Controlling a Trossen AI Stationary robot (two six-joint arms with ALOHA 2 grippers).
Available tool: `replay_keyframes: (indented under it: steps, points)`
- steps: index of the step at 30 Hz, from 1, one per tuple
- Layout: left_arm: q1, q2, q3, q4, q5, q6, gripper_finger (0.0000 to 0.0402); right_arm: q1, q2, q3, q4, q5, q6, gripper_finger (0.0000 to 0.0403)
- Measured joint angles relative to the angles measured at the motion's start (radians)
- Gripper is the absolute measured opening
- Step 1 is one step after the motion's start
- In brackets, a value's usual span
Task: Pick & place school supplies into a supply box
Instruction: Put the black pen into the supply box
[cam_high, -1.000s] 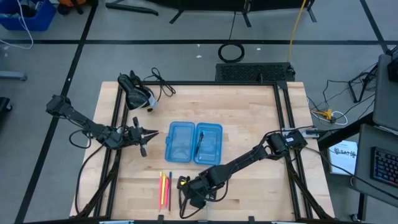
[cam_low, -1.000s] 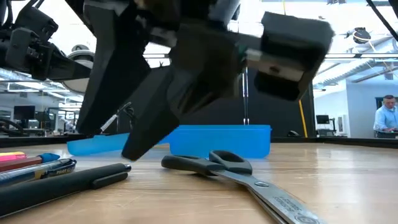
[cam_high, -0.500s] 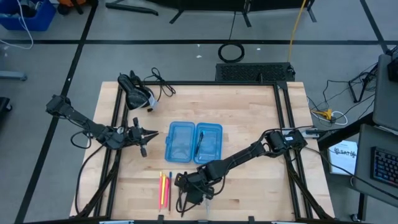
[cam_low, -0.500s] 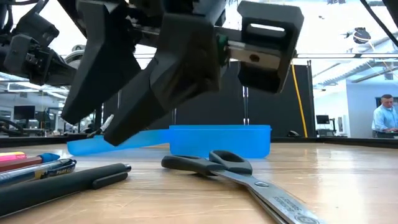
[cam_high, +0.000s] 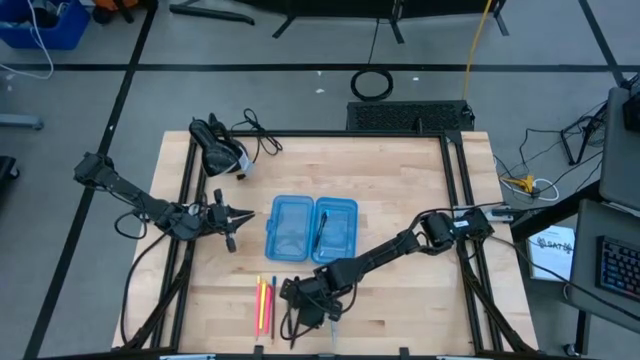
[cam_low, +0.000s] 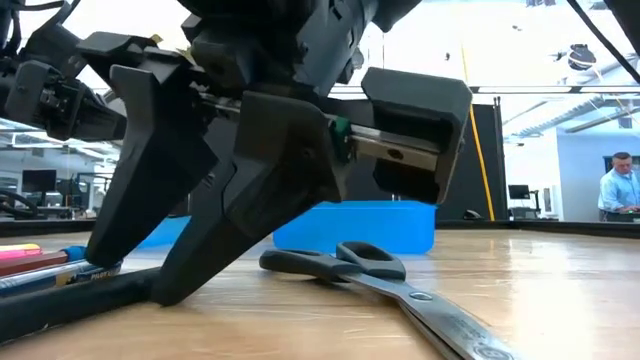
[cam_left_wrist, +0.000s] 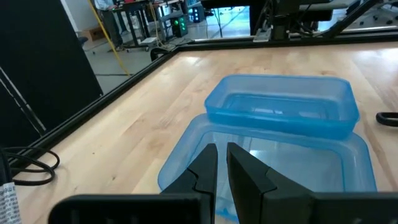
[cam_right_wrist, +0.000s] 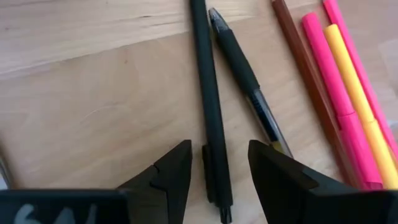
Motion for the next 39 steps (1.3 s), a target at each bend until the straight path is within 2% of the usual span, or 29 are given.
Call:
replay_keyframes:
  steps: [6, 15, 19, 25, 35, 39]
  points:
    - [0.000, 0.000, 0.000, 0.000, 0.006, -0.002, 0.0042, -0.011, 0.012, 0.003, -0.061, -0.065, -0.053, 0.0136]
    - [0.000, 0.000, 0.000, -0.001, 0.006, -0.008, 0.0042, -0.013, 0.013, 0.001, -0.134, -0.083, -0.142, 0.0039]
    - [0.000, 0.000, 0.000, -0.004, 0.007, -0.028, 0.0042, -0.012, 0.013, 0.000, -0.176, -0.081, -0.182, 0.0012]
    - [0.000, 0.000, 0.000, -0.007, 0.007, -0.034, 0.0042, -0.012, 0.014, -0.011, -0.227, -0.075, -0.220, 0.0008]
    - [0.000, 0.000, 0.000, -0.007, 0.007, -0.047, 0.0042, -0.012, 0.007, -0.151, -0.080, -0.076, -0.250, 0.0008]
    - [0.000, 0.000, 0.000, -0.007, 0.007, -0.044, 0.0042, -0.001, 0.006, -0.161, -0.067, -0.063, -0.283, 0.0008]
